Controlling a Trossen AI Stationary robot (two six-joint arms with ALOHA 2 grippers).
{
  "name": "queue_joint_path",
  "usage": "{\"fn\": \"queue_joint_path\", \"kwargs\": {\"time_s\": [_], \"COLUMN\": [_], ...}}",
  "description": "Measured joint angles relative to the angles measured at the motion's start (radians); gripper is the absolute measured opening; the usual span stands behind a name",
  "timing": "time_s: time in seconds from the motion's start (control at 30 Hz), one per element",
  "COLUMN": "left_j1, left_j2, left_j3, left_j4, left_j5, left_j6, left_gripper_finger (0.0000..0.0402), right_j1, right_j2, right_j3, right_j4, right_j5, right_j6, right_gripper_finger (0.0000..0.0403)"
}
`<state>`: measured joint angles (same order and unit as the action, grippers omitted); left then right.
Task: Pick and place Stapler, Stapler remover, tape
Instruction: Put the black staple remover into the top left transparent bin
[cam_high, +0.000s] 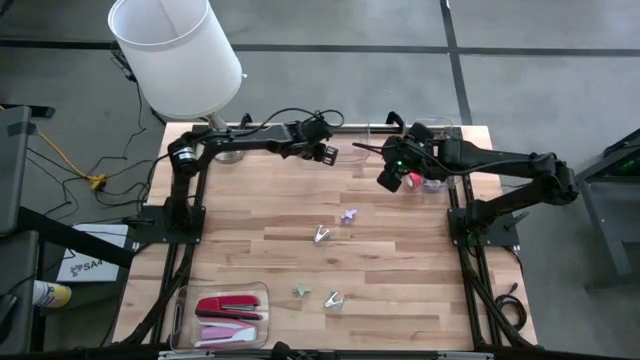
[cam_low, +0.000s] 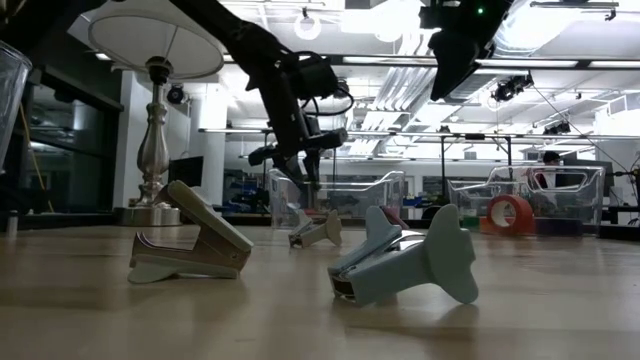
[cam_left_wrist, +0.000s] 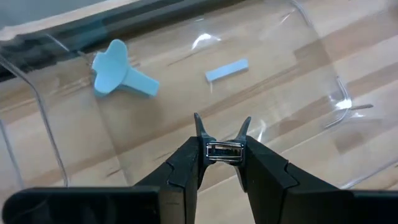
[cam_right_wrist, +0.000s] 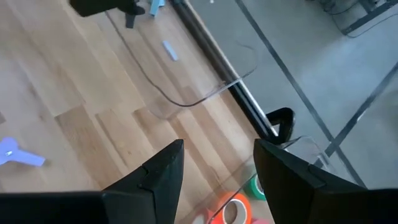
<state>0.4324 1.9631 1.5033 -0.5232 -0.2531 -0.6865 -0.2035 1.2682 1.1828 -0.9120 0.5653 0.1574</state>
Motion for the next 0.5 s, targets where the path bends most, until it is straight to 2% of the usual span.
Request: {"fn": "queue_joint_path", "kwargs": {"time_s": [0.27, 0.5], "left_j1": [0.000, 0.000], "left_j2": [0.006, 0.006], "left_j3": [0.010, 0.010], "left_j4": [-0.033, -0.034], "left_j5": [0.008, 0.021], "left_j6": [0.000, 0.000], "left_gripper_finger": [0.0116, 0.0182], "right_j1": [0.000, 0.000], "right_j2": [0.000, 0.000], "right_j3": [0.000, 0.000], "right_j4": [-0.028, -0.037], "right_j5": [-0.023, -0.025], "right_j6": [0.022, 0.022], "right_gripper_finger": [0.0186, 0.0186]}}
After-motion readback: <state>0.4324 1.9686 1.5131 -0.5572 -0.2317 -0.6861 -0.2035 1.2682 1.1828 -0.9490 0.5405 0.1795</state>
